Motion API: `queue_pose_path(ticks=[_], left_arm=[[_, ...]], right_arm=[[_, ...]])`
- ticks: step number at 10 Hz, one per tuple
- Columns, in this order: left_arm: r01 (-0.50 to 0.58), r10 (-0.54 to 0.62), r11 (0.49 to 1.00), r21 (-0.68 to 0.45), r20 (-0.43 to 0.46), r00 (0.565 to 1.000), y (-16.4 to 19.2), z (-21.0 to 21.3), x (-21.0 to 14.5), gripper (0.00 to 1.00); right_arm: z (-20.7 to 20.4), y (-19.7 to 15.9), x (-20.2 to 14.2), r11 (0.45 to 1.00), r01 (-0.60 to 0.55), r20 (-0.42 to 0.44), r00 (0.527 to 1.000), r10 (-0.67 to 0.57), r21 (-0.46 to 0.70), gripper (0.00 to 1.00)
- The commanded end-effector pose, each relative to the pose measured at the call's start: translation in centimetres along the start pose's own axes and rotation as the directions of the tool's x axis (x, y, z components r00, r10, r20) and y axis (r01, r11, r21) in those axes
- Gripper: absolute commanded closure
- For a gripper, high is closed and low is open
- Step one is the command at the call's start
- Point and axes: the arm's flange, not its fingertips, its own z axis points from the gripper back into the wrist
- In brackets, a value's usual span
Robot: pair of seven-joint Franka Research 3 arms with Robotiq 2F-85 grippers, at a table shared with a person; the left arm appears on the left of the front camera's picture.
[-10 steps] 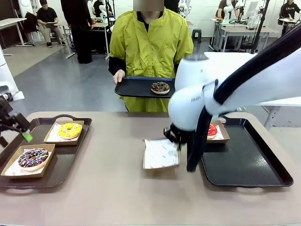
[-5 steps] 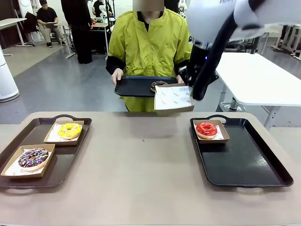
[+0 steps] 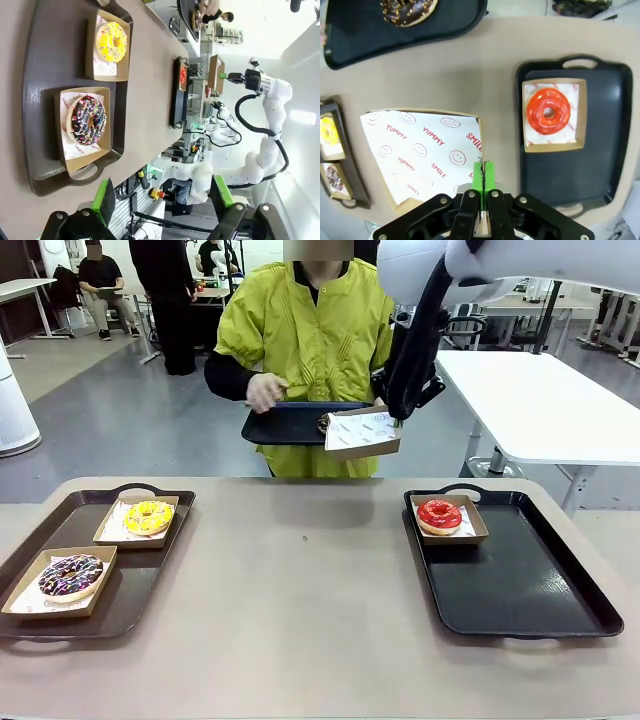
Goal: Individually package the donuts and arrange them on the tray.
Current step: Place the picked Paper togo box on the Handle tray while simultaneously picking up another Paper togo box from the table with the other hand, then place the picked Paper togo box on the Handle tray.
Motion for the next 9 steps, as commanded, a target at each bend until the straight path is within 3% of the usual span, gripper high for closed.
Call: queue_pose_path(ticks=[1, 9], left_arm=[[0.033, -0.033, 0.999, 0.007, -0.004, 0.999, -0.65, 0.20, 0.59, 0.01], [-0.002, 0.002, 1.000, 0.004, 0.001, 1.000, 0.17, 0.14, 0.19, 0.01]], right_arm=[[0.23, 1.10, 1.18, 0.999, 0.010, 0.003, 1.000, -0.010, -0.040, 1.00], [-0.20, 0.38, 0.59, 1.000, -0.004, 0.001, 1.000, 0.004, -0.005, 1.00]])
